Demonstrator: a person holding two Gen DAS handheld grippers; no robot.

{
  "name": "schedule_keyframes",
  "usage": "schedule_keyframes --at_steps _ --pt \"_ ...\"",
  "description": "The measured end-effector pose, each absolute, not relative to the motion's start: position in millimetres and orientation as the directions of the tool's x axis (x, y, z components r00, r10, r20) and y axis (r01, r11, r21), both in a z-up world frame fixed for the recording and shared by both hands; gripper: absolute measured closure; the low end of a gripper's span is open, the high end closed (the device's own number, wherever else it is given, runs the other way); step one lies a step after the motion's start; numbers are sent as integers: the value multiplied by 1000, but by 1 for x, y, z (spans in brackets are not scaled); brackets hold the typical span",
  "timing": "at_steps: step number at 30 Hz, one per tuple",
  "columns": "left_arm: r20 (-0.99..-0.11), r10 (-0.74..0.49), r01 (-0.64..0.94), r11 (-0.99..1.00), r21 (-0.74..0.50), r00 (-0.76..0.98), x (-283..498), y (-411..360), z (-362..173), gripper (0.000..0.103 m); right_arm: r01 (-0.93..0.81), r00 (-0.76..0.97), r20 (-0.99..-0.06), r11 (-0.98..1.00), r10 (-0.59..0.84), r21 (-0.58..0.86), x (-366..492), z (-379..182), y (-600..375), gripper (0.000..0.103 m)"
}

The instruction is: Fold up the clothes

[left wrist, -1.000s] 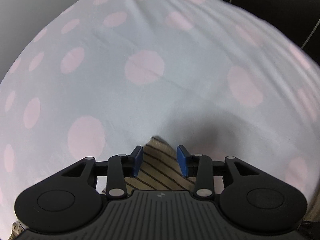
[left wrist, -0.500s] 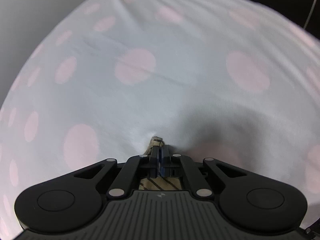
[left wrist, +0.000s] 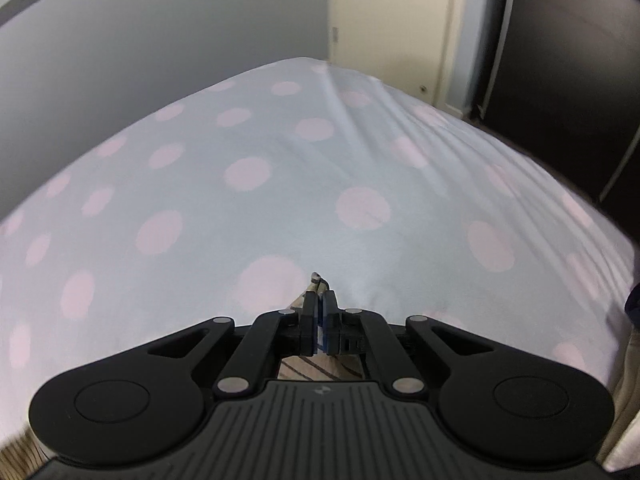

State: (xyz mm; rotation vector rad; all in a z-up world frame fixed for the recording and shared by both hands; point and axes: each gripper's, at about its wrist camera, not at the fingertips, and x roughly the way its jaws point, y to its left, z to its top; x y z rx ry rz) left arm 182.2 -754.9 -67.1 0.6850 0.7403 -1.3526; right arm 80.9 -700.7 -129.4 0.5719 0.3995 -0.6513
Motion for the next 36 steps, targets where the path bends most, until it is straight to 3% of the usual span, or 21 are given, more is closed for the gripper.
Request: schedule_keyframes --at_steps 10,16,18,25,29,36 --pt "-841 -524 956 291 -31 132 241 -688 -112 102 507 775 -588 782 -230 363 128 -153 -664 94" --pt "-891 -406 936 347 56 204 262 -662 -118 100 484 765 -624 781 -160 394 136 -166 -662 83" --pt "-887 -409 939 336 72 214 263 -659 -115 98 480 770 -618 781 -158 399 133 -161 -664 70" --pt "-859 -464 967 223 123 216 247 -674 -86 76 529 788 -559 749 -259 399 101 -137 -686 65" --pt "-867 -483 985 164 49 124 235 -701 -89 62 619 718 -619 698 -317 361 98 -154 -707 65" --pt "-906 -422 984 169 -52 24 229 -745 -126 62 623 714 -643 672 -279 401 94 -172 -720 62"
